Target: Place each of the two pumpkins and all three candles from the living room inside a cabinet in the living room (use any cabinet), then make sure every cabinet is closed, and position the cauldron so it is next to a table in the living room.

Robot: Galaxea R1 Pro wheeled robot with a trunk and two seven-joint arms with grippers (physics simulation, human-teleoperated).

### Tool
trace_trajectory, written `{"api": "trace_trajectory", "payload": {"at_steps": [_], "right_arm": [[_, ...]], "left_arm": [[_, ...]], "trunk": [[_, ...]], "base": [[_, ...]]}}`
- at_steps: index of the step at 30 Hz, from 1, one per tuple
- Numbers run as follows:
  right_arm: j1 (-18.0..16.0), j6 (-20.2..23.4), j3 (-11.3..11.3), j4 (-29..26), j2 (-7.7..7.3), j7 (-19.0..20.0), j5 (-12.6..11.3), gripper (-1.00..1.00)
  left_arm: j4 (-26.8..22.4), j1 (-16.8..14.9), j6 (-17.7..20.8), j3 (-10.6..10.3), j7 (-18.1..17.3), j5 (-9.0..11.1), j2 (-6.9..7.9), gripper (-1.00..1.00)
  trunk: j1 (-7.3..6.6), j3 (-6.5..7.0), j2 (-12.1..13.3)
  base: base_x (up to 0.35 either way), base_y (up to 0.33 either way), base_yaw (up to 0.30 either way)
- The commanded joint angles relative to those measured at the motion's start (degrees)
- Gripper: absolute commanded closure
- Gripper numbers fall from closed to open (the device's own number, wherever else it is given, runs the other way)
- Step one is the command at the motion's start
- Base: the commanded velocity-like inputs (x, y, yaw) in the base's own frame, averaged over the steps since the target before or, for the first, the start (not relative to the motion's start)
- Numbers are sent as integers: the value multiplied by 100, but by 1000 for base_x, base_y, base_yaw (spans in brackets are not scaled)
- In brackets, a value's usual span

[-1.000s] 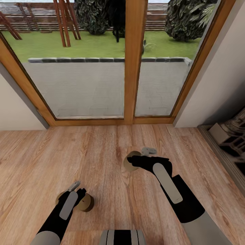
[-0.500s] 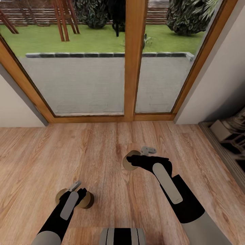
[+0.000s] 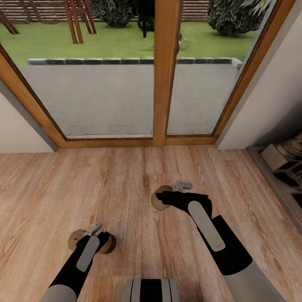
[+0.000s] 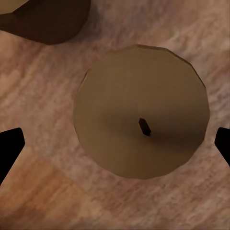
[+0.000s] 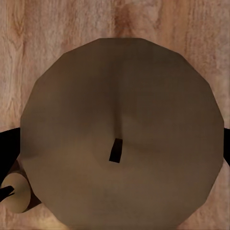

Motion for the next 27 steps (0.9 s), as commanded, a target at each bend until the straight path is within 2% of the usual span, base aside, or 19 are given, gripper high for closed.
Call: {"api": "trace_trajectory", "payload": {"at_steps": [1, 4, 7, 9, 27], "right_arm": [[-4, 8, 3, -5, 0, -56, -54, 100], [-4, 8, 3, -5, 0, -56, -54, 100], [-4, 3, 3, -5, 0, -56, -54, 100], [-4, 1, 3, -2, 0, -56, -54, 100], [-4, -1, 3, 1, 0, -56, -54, 100]], "left_arm": [[-11, -1, 19, 10, 29, 39, -6, -100], [-11, -1, 19, -27, 24, 38, -10, -100], [-11, -1, 19, -188, 22, 62, -4, -100], [-11, -1, 19, -217, 23, 68, -4, -100], [-11, -1, 19, -234, 20, 87, 12, -100]], "trunk": [[-1, -4, -2], [7, -71, -6], [7, -71, -6], [7, -71, -6], [7, -71, -6]], "base": [[0, 0, 0], [0, 0, 0], [0, 0, 0], [0, 0, 0], [25, 0, 0]]}}
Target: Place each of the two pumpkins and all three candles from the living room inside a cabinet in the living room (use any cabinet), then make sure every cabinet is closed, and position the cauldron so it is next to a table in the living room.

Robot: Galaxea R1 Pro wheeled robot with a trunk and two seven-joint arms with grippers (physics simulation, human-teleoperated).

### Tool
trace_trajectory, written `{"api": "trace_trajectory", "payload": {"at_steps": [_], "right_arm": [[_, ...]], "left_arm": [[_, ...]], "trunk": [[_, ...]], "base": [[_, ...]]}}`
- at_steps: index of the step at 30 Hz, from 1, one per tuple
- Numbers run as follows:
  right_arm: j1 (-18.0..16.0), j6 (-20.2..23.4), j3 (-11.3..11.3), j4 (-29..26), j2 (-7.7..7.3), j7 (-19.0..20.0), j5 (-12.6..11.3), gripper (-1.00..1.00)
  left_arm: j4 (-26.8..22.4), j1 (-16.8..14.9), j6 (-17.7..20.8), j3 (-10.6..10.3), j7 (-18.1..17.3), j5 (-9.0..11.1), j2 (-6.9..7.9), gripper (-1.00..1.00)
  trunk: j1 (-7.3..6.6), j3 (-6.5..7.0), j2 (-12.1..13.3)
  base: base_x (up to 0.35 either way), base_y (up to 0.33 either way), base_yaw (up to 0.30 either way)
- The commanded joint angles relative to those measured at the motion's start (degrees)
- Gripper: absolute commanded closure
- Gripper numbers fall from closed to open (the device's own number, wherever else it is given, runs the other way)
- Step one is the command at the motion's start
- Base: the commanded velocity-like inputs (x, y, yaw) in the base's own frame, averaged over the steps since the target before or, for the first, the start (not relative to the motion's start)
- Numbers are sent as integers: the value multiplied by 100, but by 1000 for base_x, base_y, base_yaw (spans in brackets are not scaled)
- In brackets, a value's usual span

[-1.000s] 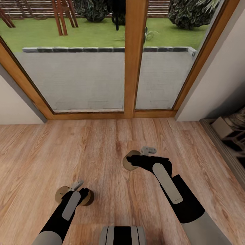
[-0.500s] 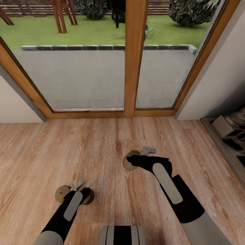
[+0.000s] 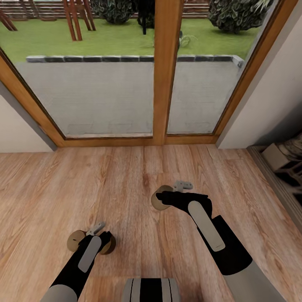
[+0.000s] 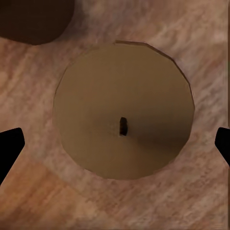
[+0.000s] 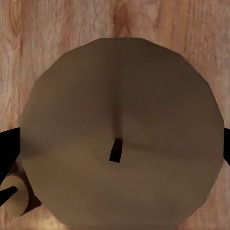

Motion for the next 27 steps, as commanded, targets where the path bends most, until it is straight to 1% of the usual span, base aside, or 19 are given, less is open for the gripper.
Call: {"api": "trace_trajectory", "payload": {"at_steps": [1, 20, 27], "right_arm": [[-4, 8, 3, -8, 0, -56, -54, 100], [-4, 9, 3, -11, 0, -56, -54, 100], [-4, 11, 3, -12, 0, -56, -54, 100]], "left_arm": [[-11, -1, 20, 15, 30, 38, 0, -100], [-11, -1, 20, 44, 33, 54, 16, -100], [-10, -1, 20, 71, 38, 50, 16, -100]], "trunk": [[0, -4, -2], [0, -4, -2], [0, -4, -2]], "base": [[95, 0, 0], [60, 10, 0], [14, 10, 0]]}}
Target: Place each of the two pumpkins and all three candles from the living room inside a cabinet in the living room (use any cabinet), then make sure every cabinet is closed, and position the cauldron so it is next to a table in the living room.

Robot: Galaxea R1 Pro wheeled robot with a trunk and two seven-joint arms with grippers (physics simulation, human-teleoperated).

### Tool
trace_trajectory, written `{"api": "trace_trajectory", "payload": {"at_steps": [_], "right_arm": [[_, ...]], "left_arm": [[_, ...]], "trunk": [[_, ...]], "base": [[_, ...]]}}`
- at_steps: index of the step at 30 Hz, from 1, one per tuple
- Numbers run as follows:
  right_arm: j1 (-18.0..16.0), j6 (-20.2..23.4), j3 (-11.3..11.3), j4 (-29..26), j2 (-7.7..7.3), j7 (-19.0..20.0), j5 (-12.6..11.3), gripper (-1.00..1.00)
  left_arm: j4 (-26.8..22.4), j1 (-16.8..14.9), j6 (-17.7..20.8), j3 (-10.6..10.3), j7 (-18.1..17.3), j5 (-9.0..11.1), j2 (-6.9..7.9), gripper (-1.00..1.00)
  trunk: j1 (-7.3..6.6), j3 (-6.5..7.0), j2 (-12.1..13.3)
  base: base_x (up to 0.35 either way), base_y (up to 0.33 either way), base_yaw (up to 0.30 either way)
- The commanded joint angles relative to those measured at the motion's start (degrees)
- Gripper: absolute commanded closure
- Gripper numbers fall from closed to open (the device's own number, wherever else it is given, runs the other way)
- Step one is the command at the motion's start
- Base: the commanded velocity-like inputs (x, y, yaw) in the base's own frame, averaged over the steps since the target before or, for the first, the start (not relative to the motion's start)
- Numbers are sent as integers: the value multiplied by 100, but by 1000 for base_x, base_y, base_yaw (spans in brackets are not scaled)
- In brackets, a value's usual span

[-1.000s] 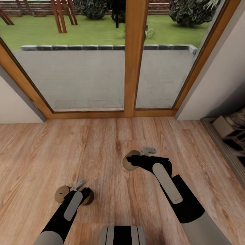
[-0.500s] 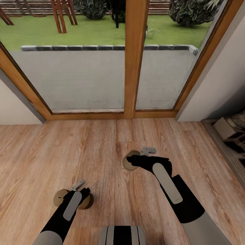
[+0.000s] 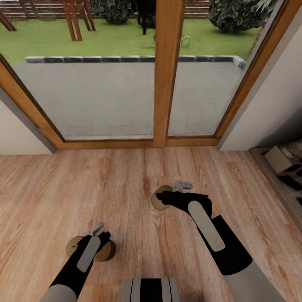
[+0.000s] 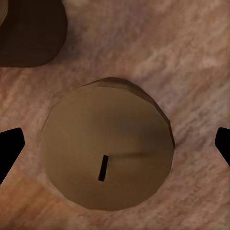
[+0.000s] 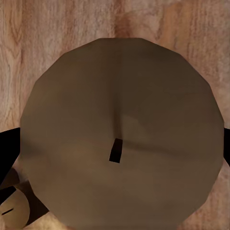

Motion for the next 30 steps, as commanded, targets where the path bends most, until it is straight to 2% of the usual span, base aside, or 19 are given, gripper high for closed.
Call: {"api": "trace_trajectory", "payload": {"at_steps": [1, 10, 13, 17, 22, 27, 30], "right_arm": [[-4, 8, 3, -5, 0, -56, -55, 100], [-4, 5, 3, 3, 0, -56, -55, 100], [-4, 5, 3, 3, 0, -56, -55, 100], [-4, 6, 3, 3, 0, -56, -55, 100], [-4, 11, 3, 3, 0, -56, -55, 100], [-4, 13, 3, 3, 0, -56, -55, 100], [-4, 13, 3, 3, 0, -56, -55, 100]], "left_arm": [[-11, -1, 20, 15, 29, 40, -4, -100], [-11, -1, 11, 14, 29, 36, -4, -100], [-11, -1, 11, 11, 29, 35, -4, -100], [-11, -1, 11, 13, 28, 35, -4, -100], [-11, -1, 11, 8, 27, 35, -4, -100], [-11, -1, 11, -13, 24, 35, -4, -100], [-11, -1, 11, -18, 24, 33, -4, -100]], "trunk": [[-1, -4, -2], [-1, -4, -2], [7, -71, -6], [7, -71, -6], [14, -137, -10], [27, -248, -16], [27, -248, -16]], "base": [[2, 50, 0], [0, 19, 0], [0, 0, 0], [0, 0, 0], [0, 0, 0], [0, 0, 0], [0, 0, 0]]}}
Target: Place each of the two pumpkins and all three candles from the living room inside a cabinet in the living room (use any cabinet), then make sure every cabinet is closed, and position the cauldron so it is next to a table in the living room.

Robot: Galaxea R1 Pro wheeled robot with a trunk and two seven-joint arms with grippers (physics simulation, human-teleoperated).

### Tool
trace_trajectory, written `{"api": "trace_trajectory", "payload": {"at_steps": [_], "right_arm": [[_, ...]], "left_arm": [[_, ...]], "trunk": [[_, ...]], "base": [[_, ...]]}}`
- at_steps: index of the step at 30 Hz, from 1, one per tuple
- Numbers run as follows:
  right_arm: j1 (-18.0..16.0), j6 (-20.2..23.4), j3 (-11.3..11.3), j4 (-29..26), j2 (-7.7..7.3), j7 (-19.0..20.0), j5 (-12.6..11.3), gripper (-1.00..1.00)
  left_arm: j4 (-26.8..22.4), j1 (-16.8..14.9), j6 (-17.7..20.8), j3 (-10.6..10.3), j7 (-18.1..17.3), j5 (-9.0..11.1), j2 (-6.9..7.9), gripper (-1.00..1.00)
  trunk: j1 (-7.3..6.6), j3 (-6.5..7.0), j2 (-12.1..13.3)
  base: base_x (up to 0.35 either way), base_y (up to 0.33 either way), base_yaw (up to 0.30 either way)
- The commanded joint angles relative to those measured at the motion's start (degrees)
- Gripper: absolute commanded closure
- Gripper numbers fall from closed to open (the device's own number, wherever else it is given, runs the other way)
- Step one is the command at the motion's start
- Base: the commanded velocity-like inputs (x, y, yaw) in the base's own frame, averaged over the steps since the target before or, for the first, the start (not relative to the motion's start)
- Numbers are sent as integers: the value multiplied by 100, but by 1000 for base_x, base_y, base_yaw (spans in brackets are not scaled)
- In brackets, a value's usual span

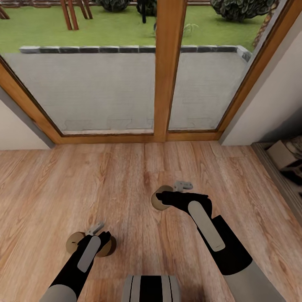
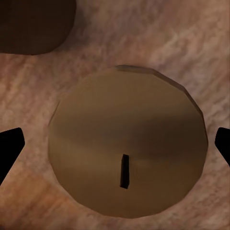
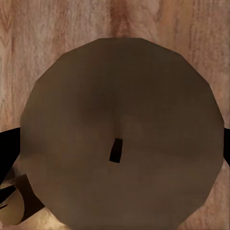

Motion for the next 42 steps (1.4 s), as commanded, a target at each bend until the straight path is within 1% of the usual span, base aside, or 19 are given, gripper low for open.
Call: {"api": "trace_trajectory", "payload": {"at_steps": [1, 6, 8, 15, 17, 41, 42], "right_arm": [[-4, 8, 3, -7, 0, -56, -55, 100], [-4, 8, 3, -7, 0, -56, -55, 100], [-4, 8, 3, -6, 0, -56, -55, 100], [-4, 8, 3, -10, 0, -56, -55, 100], [-4, 8, 3, -9, 0, -56, -55, 100], [-4, 8, 3, -5, 0, -56, -55, 100], [-4, 8, 3, -5, 0, -56, -55, 100]], "left_arm": [[-11, -1, 21, 9, 26, 32, -4, -100], [-11, -1, 21, -10, 26, 29, -4, -100], [-11, -1, 21, -14, 25, 29, -7, -100], [-11, -1, 21, -22, 25, 28, -13, -100], [-11, -1, 21, -23, 25, 28, -13, -100], [-11, -1, 21, -15, 25, 33, -13, -100], [-11, -1, 21, -16, 25, 35, -13, -100]], "trunk": [[-1, -4, -2], [-1, -4, -2], [4, -48, -4], [4, -48, -4], [9, -93, -7], [9, -93, -7], [12, -115, -8]], "base": [[0, 0, 0], [0, 0, 0], [0, 0, 0], [0, 0, 0], [0, 0, 0], [0, 0, 0], [0, 0, 0]]}}
